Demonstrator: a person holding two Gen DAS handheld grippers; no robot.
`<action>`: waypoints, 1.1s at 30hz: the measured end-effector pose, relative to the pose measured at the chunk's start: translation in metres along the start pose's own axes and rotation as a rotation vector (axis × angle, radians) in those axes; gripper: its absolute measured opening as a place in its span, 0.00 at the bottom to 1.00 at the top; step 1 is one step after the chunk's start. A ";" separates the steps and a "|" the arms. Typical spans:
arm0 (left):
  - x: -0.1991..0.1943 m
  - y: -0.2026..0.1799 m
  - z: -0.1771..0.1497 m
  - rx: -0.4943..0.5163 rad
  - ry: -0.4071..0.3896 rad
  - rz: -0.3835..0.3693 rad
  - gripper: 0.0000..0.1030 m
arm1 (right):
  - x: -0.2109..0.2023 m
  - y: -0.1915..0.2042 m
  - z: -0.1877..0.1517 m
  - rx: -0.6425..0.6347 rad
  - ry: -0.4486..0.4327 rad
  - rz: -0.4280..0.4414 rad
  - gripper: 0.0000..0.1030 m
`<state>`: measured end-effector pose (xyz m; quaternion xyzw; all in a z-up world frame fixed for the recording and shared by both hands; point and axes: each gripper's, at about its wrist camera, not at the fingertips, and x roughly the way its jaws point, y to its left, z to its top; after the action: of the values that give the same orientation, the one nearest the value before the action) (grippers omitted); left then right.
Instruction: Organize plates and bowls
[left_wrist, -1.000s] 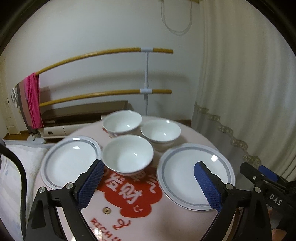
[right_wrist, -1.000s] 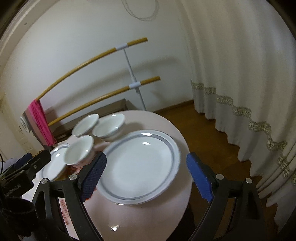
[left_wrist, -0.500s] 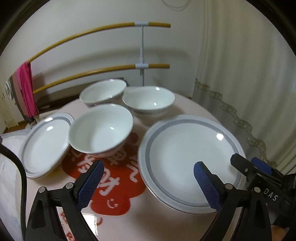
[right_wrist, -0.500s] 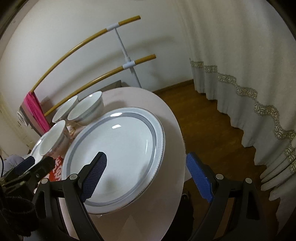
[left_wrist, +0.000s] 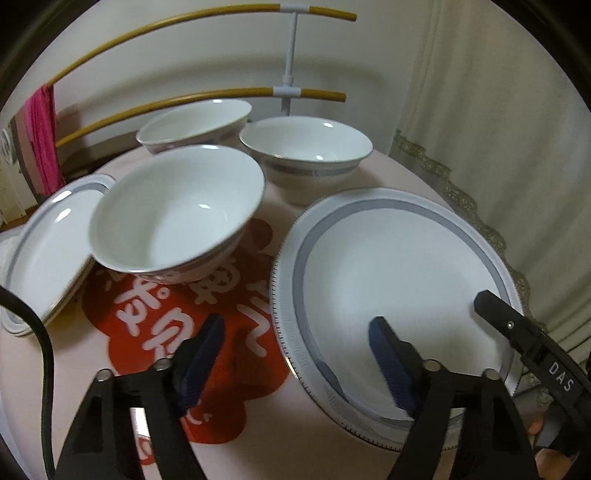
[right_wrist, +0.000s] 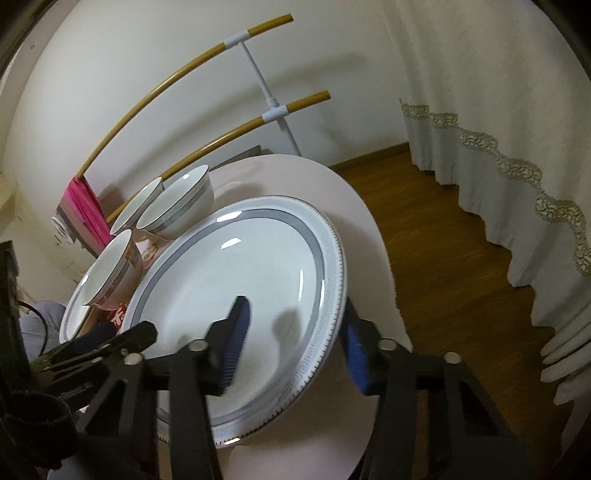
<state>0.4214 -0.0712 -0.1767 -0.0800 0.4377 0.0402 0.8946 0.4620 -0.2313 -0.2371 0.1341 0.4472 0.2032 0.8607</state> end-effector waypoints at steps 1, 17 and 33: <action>0.005 0.001 0.000 -0.003 0.014 -0.017 0.65 | 0.001 -0.001 0.000 0.002 0.000 0.001 0.38; 0.016 0.010 0.003 -0.009 0.002 -0.076 0.30 | -0.001 -0.009 -0.001 0.032 -0.012 -0.016 0.16; -0.005 0.034 -0.009 -0.014 -0.011 -0.195 0.18 | -0.022 -0.011 -0.011 0.058 -0.021 0.005 0.16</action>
<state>0.4061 -0.0393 -0.1817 -0.1282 0.4228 -0.0439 0.8960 0.4442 -0.2504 -0.2318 0.1622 0.4436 0.1908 0.8605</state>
